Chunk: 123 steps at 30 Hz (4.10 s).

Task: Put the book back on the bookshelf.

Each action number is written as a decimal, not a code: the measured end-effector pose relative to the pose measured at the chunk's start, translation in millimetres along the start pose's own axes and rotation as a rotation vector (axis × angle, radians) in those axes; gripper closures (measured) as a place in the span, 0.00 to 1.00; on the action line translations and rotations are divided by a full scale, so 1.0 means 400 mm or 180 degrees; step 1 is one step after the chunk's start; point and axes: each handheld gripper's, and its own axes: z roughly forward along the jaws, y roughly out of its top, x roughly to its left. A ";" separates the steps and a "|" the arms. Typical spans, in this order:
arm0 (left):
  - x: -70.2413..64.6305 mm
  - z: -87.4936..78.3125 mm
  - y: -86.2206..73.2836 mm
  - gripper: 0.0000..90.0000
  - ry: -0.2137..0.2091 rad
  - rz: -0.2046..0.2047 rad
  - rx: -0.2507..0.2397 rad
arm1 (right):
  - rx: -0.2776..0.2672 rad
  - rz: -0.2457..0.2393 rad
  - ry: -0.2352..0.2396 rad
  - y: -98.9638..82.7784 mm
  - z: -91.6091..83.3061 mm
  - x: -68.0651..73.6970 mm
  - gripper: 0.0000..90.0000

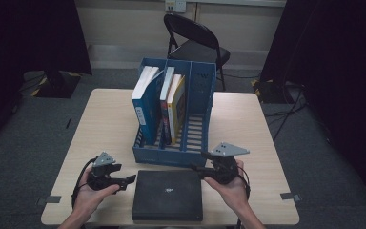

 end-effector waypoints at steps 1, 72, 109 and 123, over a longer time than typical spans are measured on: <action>-0.005 0.001 0.002 0.27 -0.0023 0.0054 0.0007 | 0.0023 0.0010 -0.0006 -0.012 -0.005 0.001 0.45; -0.049 0.049 0.002 0.34 -0.0506 0.0513 0.0314 | 0.0614 -0.0069 0.0367 -0.159 0.107 0.020 0.37; -0.075 0.098 0.016 0.42 -0.1029 0.0405 0.0386 | 0.0504 -0.0178 0.0617 -0.090 0.213 0.081 0.35; -0.080 0.099 0.025 0.43 -0.0985 0.0292 0.0487 | 0.0409 -0.0002 0.0378 -0.183 0.046 0.062 0.32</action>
